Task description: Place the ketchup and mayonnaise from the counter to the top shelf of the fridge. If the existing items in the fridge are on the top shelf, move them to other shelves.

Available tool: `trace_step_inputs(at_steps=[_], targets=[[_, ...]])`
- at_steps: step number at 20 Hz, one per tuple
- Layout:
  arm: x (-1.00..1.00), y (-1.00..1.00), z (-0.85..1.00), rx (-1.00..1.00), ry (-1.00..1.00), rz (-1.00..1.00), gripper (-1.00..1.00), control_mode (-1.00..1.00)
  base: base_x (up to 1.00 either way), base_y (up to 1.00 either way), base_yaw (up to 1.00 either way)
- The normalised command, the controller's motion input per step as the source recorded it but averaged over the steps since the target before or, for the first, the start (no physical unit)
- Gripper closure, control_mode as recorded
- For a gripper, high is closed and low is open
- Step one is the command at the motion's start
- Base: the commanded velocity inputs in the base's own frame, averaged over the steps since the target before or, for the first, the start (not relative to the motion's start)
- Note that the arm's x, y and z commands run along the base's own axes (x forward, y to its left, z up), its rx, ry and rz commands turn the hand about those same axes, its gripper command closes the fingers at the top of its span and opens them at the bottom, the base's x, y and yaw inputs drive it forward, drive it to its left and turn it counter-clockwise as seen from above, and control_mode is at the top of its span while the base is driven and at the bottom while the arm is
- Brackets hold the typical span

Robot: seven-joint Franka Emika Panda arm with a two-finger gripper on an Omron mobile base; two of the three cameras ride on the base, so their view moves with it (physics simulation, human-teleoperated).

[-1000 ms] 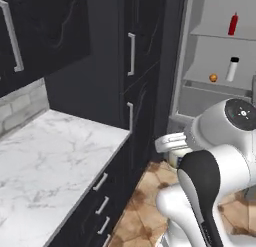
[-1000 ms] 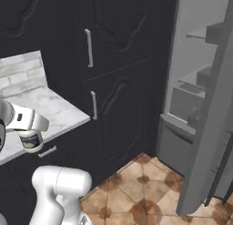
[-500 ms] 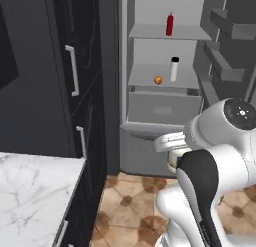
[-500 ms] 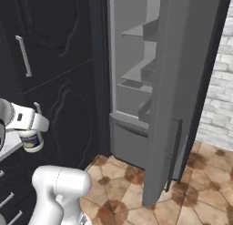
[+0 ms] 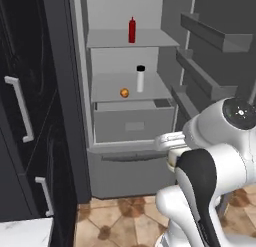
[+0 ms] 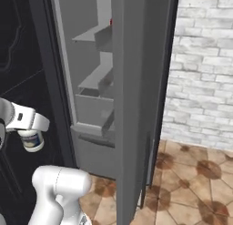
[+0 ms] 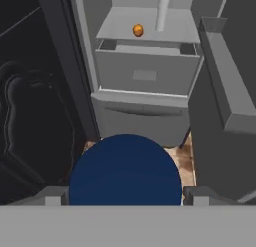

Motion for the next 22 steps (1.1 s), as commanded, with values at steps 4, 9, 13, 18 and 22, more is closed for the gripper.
trace_step_inputs(at_steps=[4,9,13,18,22], targets=[[0.00,0.00,0.00,0.00,0.00,0.00,1.00,1.00,0.58,0.34,-0.19],[0.00,0.00,0.00,0.00,0.00,0.00,1.00,1.00,0.40,0.01,-0.11],[0.00,0.00,0.00,0.00,0.00,0.00,1.00,1.00,0.45,0.01,-0.11],[0.00,0.00,0.00,0.00,0.00,0.00,1.00,1.00,0.57,0.21,-0.17],[0.00,0.00,0.00,0.00,0.00,0.00,1.00,1.00,0.50,0.34,-0.16]])
